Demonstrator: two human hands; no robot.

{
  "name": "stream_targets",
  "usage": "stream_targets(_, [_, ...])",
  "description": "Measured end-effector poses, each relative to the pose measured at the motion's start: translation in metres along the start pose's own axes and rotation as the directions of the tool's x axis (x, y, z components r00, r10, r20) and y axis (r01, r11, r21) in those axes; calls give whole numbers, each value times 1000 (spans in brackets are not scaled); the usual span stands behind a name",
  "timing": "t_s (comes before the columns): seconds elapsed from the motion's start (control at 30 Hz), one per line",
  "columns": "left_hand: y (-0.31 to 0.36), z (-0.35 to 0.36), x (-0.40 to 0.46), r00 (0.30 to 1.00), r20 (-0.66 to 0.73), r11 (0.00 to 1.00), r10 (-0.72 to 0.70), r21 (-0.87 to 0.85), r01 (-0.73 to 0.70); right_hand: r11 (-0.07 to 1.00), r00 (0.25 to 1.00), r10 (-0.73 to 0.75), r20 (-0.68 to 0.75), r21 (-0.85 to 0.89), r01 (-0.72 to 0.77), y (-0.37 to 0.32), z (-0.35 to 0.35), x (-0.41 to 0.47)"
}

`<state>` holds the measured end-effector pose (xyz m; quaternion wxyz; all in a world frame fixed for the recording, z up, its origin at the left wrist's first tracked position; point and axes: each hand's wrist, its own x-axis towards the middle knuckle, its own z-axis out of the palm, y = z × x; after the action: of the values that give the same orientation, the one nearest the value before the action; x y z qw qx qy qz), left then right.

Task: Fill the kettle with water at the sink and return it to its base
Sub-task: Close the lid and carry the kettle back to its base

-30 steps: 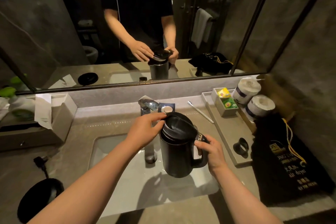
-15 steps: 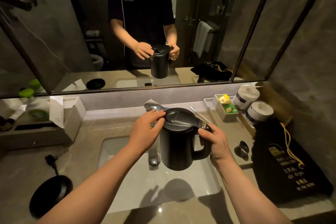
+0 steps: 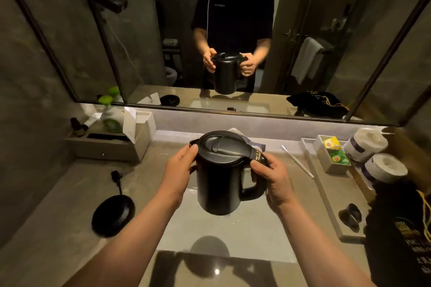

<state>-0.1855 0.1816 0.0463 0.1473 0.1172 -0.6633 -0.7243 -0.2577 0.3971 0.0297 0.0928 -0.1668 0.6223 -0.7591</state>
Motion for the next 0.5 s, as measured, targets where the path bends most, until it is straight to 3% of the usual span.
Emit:
stream_targets(0.17, [4, -66, -22, 988, -157, 999, -2, 35, 8, 983, 977, 15, 213, -182, 25, 8, 62, 14])
stream_targets(0.33, [2, -130, -42, 937, -346, 999, -33, 10, 39, 906, 894, 70, 443, -404, 129, 27, 127, 27])
stream_targets(0.5, [-5, -185, -56, 881, -465, 993, -94, 15, 114, 878, 823, 135, 551, -452, 158, 52, 186, 38])
